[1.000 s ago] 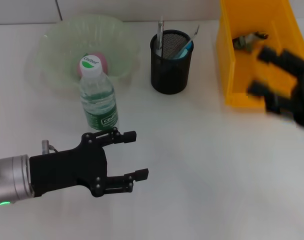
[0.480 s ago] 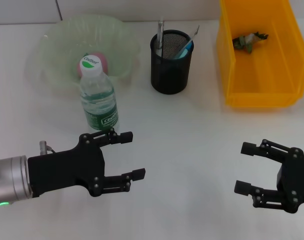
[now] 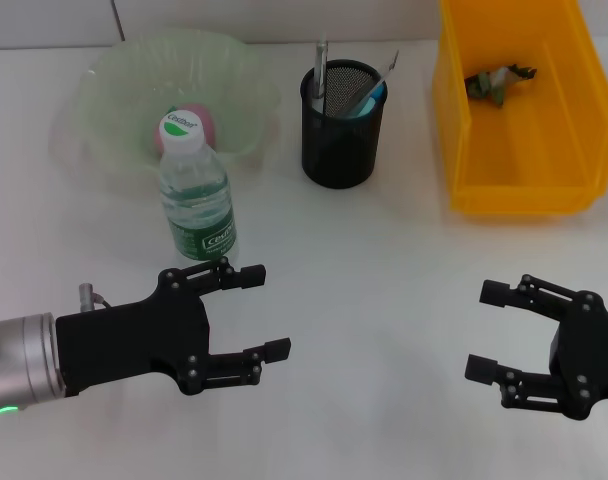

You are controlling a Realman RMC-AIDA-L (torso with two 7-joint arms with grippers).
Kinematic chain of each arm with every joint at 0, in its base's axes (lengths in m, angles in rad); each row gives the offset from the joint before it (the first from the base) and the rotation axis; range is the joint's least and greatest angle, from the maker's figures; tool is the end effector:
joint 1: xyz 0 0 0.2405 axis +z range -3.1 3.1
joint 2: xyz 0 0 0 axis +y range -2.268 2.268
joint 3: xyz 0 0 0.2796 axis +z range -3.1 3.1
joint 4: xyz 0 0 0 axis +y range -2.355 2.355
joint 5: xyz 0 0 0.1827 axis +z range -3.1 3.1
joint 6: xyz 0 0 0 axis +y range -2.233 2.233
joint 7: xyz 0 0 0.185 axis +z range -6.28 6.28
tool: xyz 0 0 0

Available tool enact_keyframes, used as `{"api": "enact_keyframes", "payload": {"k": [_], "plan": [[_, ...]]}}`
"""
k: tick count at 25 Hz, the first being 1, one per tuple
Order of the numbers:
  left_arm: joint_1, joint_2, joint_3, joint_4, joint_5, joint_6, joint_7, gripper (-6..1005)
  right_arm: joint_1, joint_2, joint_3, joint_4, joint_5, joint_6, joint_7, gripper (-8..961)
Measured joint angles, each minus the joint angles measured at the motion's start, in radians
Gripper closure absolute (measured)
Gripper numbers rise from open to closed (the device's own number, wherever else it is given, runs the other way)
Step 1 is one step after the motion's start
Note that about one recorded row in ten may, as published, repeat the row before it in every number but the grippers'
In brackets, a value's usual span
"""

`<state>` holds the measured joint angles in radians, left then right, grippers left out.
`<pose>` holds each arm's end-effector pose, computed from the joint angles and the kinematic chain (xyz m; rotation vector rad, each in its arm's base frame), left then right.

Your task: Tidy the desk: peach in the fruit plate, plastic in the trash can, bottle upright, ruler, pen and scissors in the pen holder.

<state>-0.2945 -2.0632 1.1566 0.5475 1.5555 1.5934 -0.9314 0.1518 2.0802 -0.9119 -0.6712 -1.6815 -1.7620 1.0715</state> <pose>-0.2569 0.2469 -0.0784 -2.7773 -0.2642 -0.8952 0.2796 0.2154 -0.0422 -2.6642 0.4753 0.9655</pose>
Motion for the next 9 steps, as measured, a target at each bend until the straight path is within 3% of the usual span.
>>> {"api": "enact_keyframes", "payload": {"k": [9], "plan": [[-0.002, 0.000, 0.000, 0.000, 0.000, -0.008, 0.000, 188, 0.015, 0.001, 0.001, 0.020, 0.002, 0.009, -0.001, 108]]}}
